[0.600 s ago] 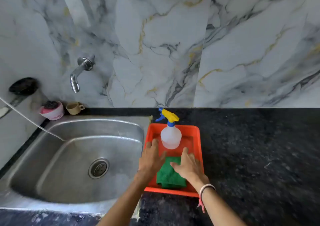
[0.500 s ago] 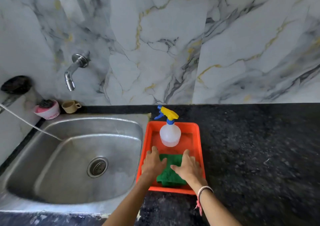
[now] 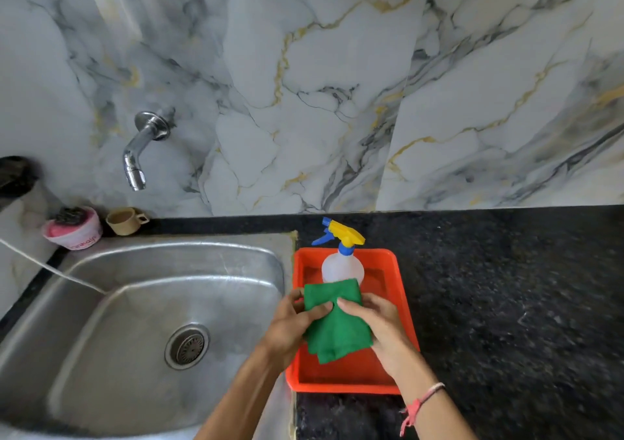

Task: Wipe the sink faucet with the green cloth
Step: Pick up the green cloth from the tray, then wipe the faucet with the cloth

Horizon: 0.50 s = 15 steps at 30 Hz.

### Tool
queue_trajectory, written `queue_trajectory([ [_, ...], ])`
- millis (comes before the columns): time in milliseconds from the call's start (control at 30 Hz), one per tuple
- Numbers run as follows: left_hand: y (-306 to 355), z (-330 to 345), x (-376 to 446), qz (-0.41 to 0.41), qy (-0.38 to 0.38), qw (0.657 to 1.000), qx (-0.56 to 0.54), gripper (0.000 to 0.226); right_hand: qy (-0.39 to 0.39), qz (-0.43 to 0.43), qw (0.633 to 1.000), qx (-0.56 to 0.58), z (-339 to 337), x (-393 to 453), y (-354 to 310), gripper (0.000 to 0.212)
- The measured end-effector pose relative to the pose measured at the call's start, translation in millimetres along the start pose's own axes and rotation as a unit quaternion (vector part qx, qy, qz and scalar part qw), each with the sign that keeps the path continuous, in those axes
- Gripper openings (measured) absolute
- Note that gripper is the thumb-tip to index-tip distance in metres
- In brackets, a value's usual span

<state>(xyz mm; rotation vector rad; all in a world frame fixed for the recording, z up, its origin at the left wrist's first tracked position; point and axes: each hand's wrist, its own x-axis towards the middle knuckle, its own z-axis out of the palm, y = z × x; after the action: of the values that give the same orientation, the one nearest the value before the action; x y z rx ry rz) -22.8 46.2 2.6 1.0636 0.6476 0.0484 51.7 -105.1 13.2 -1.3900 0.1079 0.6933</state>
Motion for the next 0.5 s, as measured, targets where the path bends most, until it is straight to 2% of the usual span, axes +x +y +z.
queue_trajectory([
  [67,36.5,-12.1,-9.4,0.044,-0.017,0.998,-0.043,0.05,-0.025,-0.033,0.998,0.044,35.7,-0.9,-24.6,0.018],
  [133,75.5,-27.6,-15.2,0.094,-0.018,0.993,-0.062,0.047,-0.089,-0.027,0.991,0.095,79.1,-1.7,-46.7,0.014],
  [200,112.0,-47.7,-18.8,0.135,0.001,0.989,-0.06,0.044,-0.137,0.025,0.979,0.152,122.5,0.3,-62.9,0.024],
  [267,144.4,-70.0,-21.5,0.188,0.045,0.981,-0.011,0.036,-0.169,0.063,0.967,0.179,164.2,5.2,-75.1,0.037],
  [367,189.7,-108.8,-23.7,0.287,0.141,0.94,0.116,0.031,-0.175,0.065,0.968,0.17,224.3,17.2,-88.0,0.05],
  [500,253.5,-171.1,-25.6,0.403,0.214,0.865,0.208,0.045,-0.165,0.054,0.962,0.209,286.3,39.7,-99.6,0.047],
])
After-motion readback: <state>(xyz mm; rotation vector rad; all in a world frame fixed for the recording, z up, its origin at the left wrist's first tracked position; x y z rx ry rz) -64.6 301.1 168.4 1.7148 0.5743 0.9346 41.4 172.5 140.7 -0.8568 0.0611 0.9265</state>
